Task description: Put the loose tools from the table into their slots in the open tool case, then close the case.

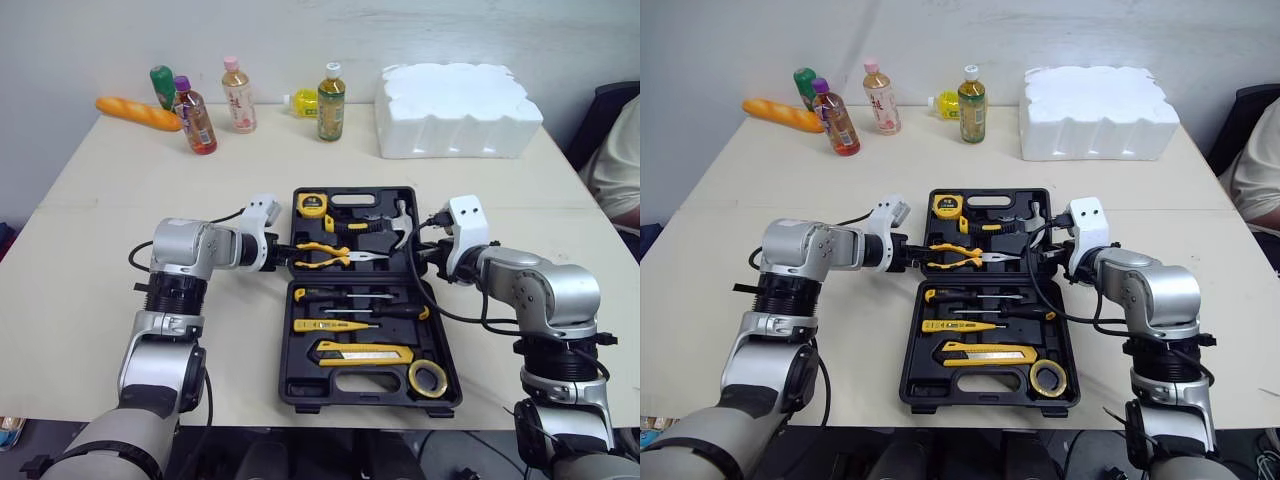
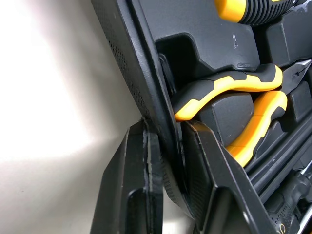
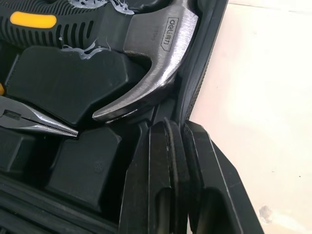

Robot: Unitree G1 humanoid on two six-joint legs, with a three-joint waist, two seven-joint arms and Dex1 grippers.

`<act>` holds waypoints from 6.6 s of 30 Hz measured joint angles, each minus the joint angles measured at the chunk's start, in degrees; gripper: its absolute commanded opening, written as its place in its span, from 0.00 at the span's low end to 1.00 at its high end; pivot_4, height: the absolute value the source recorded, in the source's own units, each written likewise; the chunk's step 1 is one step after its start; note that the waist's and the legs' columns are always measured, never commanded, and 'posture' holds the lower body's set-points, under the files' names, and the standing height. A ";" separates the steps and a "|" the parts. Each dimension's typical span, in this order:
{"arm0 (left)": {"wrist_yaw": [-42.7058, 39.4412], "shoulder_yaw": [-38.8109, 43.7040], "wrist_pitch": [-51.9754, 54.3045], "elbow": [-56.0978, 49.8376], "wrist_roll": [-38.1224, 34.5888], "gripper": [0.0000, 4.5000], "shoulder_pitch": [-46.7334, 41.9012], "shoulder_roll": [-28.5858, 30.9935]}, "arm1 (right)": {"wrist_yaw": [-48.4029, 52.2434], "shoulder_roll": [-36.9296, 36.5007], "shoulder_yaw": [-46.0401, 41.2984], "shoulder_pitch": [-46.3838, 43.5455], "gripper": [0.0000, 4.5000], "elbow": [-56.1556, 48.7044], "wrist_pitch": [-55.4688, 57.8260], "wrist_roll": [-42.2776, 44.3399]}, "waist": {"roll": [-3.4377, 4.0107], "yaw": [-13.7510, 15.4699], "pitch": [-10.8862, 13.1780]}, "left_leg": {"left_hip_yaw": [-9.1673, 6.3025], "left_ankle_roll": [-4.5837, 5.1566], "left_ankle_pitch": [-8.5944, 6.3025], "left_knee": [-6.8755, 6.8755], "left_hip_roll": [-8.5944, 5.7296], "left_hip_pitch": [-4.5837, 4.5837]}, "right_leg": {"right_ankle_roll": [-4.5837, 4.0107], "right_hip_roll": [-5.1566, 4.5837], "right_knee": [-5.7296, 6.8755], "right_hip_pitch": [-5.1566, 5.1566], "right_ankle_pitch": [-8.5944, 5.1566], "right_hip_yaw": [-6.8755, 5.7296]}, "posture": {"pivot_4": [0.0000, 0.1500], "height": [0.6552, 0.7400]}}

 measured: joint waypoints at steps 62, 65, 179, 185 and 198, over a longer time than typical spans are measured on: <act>-43.28 8.28 -45.32 -4.47 -9.81 0.41 24.69 36.53 | 44.01 -27.85 -36.14 73.29 0.39 -34.72 -36.64 27.33 | -0.19 0.34 1.53 | 0.00 0.26 -0.47 -0.61 0.66 0.59 | -0.32 0.18 -1.41 0.97 0.20 -0.13 | 1.00 1.00; -40.02 1.91 -47.99 0.60 -5.09 0.10 17.21 29.33 | 42.60 -28.45 -25.47 67.54 0.04 -34.62 -36.81 23.85 | -0.24 0.46 1.52 | 0.03 0.46 -0.45 -0.22 0.57 0.58 | -0.13 0.21 -1.25 1.05 0.33 -0.10 | 1.00 1.00; -35.19 -30.34 -92.82 33.49 29.70 0.01 -17.69 -16.58 | 26.27 -22.34 -7.90 38.10 0.00 -17.68 -32.90 3.13 | -0.85 1.70 1.57 | 0.15 0.86 -0.61 0.85 -0.02 0.51 | 0.46 0.24 -0.96 1.12 0.54 -0.02 | 1.00 1.00; -33.66 -31.18 -93.98 33.07 31.39 0.01 -16.74 -16.57 | 25.67 -20.09 -6.82 35.72 0.00 -17.89 -29.97 4.68 | -1.14 0.79 1.02 | 0.11 1.10 -0.80 0.83 0.17 0.71 | 0.45 0.20 -0.96 1.23 0.55 0.04 | 1.00 1.00; -40.29 -27.15 -87.31 29.12 26.31 0.01 -14.23 -14.79 | 29.02 -23.01 -10.80 43.77 0.00 -25.78 -28.44 7.21 | -0.86 1.19 0.69 | 0.11 1.04 -0.83 0.80 0.22 0.53 | 0.41 0.23 -0.92 1.05 0.53 0.02 | 1.00 1.00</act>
